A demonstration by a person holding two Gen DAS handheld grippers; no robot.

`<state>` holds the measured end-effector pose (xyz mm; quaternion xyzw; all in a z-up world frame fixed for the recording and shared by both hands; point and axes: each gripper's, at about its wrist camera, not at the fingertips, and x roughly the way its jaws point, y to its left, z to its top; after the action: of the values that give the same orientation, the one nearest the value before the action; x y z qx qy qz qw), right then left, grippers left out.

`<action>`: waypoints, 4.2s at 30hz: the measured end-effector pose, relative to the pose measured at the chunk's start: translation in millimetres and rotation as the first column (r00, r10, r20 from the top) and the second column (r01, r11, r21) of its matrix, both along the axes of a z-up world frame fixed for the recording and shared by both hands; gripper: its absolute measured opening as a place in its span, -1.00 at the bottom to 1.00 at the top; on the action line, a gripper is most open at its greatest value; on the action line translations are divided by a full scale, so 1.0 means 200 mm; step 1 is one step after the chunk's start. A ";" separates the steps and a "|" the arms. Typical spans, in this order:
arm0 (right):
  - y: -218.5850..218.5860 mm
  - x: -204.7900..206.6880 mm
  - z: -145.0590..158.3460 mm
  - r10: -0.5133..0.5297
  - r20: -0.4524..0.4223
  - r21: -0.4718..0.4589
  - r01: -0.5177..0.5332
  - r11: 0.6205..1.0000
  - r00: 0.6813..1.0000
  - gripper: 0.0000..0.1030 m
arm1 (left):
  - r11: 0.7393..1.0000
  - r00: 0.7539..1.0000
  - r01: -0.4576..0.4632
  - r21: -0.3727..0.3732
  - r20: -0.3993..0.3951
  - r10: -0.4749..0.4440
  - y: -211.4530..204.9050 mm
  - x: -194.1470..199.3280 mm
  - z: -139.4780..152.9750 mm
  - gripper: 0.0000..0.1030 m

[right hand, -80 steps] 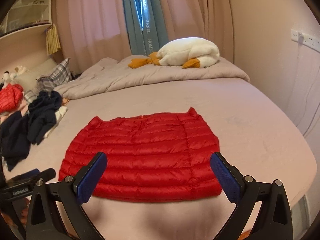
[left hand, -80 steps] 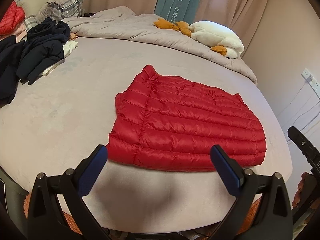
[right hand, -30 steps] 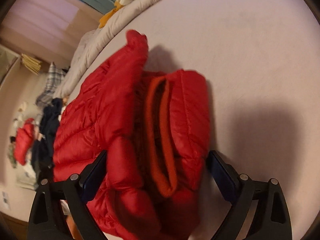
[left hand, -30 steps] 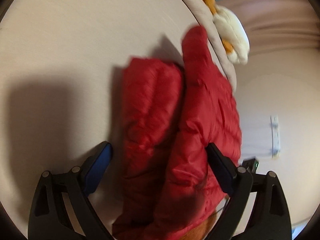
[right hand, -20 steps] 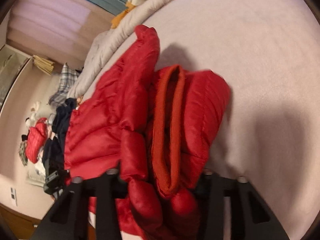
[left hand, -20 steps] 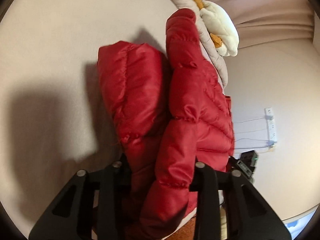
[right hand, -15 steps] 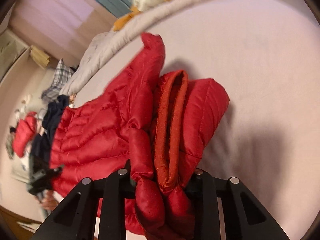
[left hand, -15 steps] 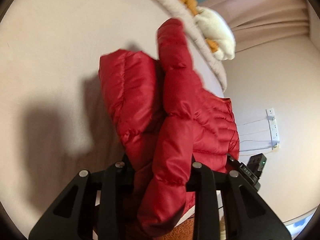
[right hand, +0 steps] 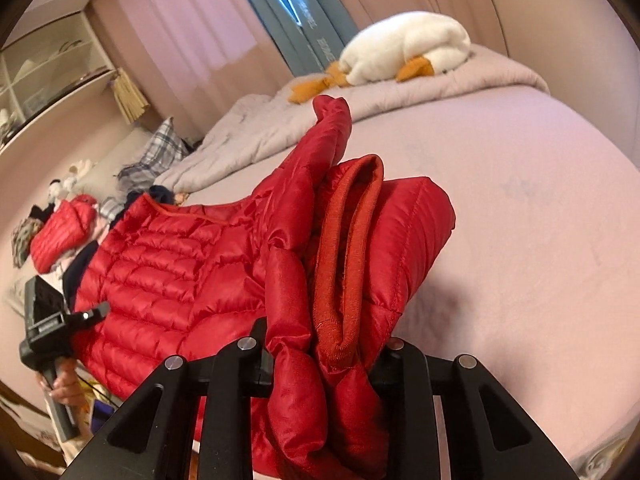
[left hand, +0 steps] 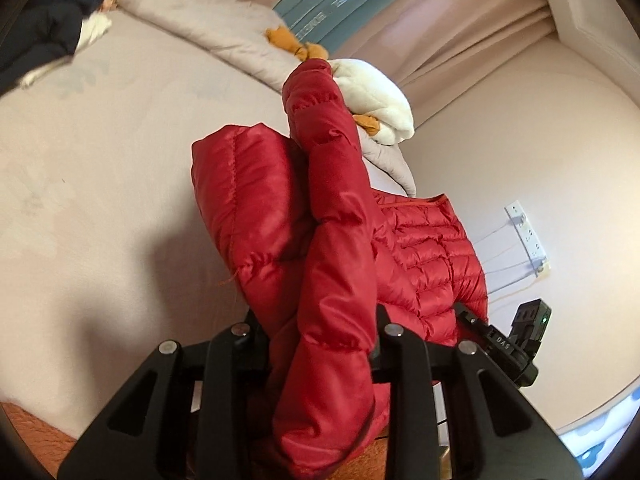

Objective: Fold large clothes
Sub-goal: 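Hold the lifted jacket above the bed with both grippers, then lower the jacket flat onto the bed and open both grippers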

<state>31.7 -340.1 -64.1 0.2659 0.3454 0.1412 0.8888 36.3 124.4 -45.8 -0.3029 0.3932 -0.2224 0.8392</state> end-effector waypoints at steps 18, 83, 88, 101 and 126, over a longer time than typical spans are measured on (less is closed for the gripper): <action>0.06 -0.14 0.02 -0.011 -0.003 -0.038 0.010 0.999 1.000 -0.45 | 1.000 1.000 -0.002 0.025 -0.001 0.002 -0.03 -0.07 0.00 -0.45; 0.08 0.57 -0.20 -0.077 -0.121 -0.200 0.052 0.978 0.990 -0.45 | 0.905 0.982 -0.146 0.401 -0.051 0.181 -0.42 0.53 -0.34 -0.43; 0.05 0.56 -0.28 -0.095 -0.189 -0.198 0.056 0.979 0.977 -0.44 | 0.900 0.974 -0.134 0.414 -0.114 0.198 -0.39 0.55 -0.44 -0.39; 0.05 0.55 -0.35 -0.123 -0.257 -0.252 0.056 0.966 0.959 -0.27 | 0.891 0.955 -0.145 0.431 -0.176 0.240 -0.35 0.55 -0.55 -0.10; 0.04 0.27 0.06 -0.260 0.015 -0.541 0.226 0.810 0.966 0.83 | 0.847 0.964 -0.267 0.460 0.118 0.240 -0.34 0.16 0.02 0.99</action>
<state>86.0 -332.0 -51.4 0.0520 0.3605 -0.0841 0.9275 68.4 57.0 -41.4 -0.1323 0.3685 -0.0155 0.9200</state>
